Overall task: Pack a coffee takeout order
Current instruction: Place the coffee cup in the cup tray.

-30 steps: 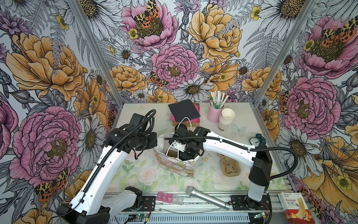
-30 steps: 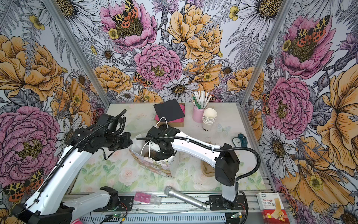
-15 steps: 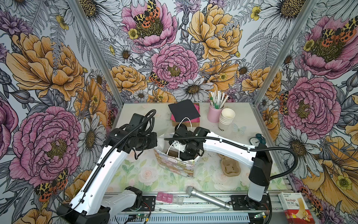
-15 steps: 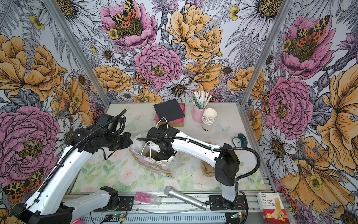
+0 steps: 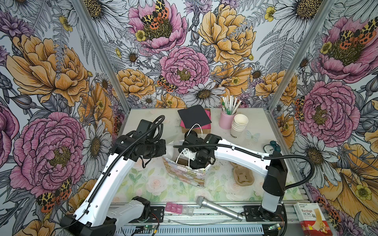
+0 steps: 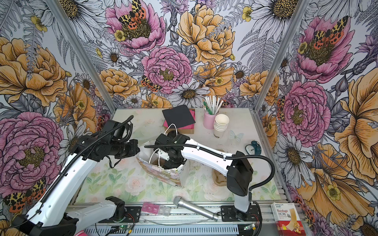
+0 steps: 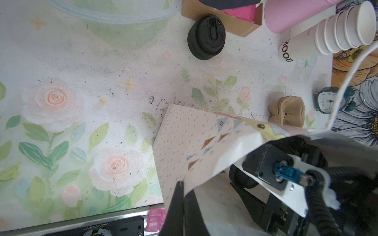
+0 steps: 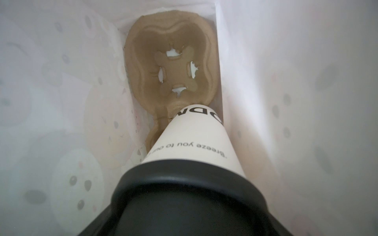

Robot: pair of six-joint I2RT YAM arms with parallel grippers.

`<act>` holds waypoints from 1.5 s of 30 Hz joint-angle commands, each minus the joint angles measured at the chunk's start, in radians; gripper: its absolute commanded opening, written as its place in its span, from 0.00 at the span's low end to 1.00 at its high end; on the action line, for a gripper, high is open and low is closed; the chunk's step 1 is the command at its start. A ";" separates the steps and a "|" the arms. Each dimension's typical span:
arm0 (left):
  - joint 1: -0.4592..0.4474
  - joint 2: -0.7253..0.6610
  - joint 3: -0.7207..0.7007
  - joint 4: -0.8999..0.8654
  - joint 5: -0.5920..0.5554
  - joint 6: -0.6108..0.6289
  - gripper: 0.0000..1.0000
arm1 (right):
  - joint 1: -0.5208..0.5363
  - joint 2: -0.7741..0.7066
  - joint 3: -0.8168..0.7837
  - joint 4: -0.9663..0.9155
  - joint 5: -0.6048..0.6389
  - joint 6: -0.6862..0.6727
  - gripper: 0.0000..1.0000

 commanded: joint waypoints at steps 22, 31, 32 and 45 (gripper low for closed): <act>-0.003 -0.003 0.018 0.015 -0.045 0.012 0.00 | 0.007 0.010 -0.011 -0.020 0.009 0.013 0.84; -0.004 0.005 0.022 0.015 -0.049 0.016 0.00 | 0.010 -0.005 -0.020 -0.025 0.012 0.015 0.84; -0.003 0.007 0.025 0.015 -0.053 0.017 0.00 | 0.009 -0.011 -0.021 -0.025 0.015 0.017 0.84; -0.004 0.017 0.034 0.015 -0.070 0.020 0.00 | 0.009 -0.059 -0.059 -0.040 0.031 0.009 0.84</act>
